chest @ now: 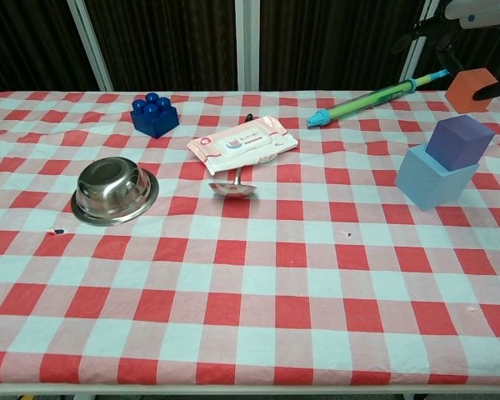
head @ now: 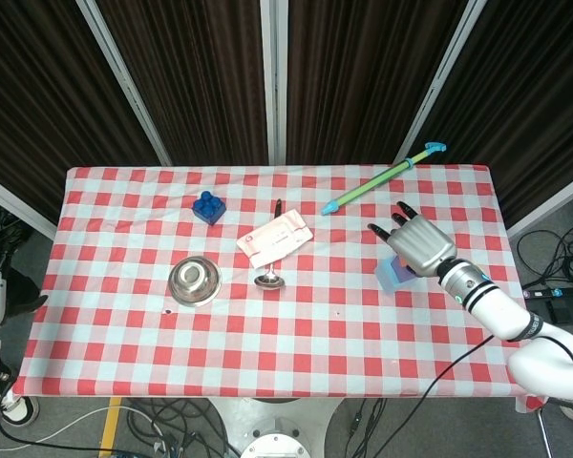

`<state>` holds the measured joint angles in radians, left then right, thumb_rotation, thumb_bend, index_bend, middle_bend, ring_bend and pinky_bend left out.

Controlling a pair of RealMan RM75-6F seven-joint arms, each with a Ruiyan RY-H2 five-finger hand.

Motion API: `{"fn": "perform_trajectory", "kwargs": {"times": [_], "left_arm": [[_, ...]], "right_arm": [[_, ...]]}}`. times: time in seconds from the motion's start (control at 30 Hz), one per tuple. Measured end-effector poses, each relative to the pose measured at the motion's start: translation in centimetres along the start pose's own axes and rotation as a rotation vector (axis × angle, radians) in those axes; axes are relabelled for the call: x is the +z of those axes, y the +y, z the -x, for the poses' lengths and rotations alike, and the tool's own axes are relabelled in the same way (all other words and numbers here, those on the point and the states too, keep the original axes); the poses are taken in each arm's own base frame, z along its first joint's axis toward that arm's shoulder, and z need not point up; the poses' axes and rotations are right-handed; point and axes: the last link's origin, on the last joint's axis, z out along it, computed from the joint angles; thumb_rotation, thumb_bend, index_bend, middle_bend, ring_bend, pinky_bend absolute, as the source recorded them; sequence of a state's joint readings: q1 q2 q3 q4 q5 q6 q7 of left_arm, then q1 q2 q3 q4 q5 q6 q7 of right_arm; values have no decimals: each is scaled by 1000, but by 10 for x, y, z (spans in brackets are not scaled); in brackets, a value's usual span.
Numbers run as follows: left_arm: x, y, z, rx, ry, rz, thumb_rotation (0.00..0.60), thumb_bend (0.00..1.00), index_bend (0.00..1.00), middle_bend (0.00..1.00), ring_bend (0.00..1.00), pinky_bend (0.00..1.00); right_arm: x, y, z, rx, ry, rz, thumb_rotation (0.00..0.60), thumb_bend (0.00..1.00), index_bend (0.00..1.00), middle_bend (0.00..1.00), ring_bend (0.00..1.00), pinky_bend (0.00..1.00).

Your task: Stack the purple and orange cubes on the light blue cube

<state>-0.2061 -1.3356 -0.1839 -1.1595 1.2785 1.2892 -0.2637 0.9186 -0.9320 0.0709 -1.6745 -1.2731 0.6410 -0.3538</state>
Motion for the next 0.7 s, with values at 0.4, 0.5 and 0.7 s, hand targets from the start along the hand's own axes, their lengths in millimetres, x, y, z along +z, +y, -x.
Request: {"fn": "perform_trajectory", "kwargs": {"times": [0.4,0.5,0.7], "left_arm": [[2,-4,6,20,-18,-21,600,60,210,189,167,312],[2,-4,8,21,-25,-22,600,59,210,189,167,312],[2,-6,9,24,-26,-25,600,60,209,189,167,312]], "right_arm": [[-6,10,5,-1,36,-87,600,176,79,476,155,90],[-7,19,6,0,33,-80,600,176,79,475,155,90],[-9,28,9,-3,18,-76,600,176,79,475,156,92]]}}
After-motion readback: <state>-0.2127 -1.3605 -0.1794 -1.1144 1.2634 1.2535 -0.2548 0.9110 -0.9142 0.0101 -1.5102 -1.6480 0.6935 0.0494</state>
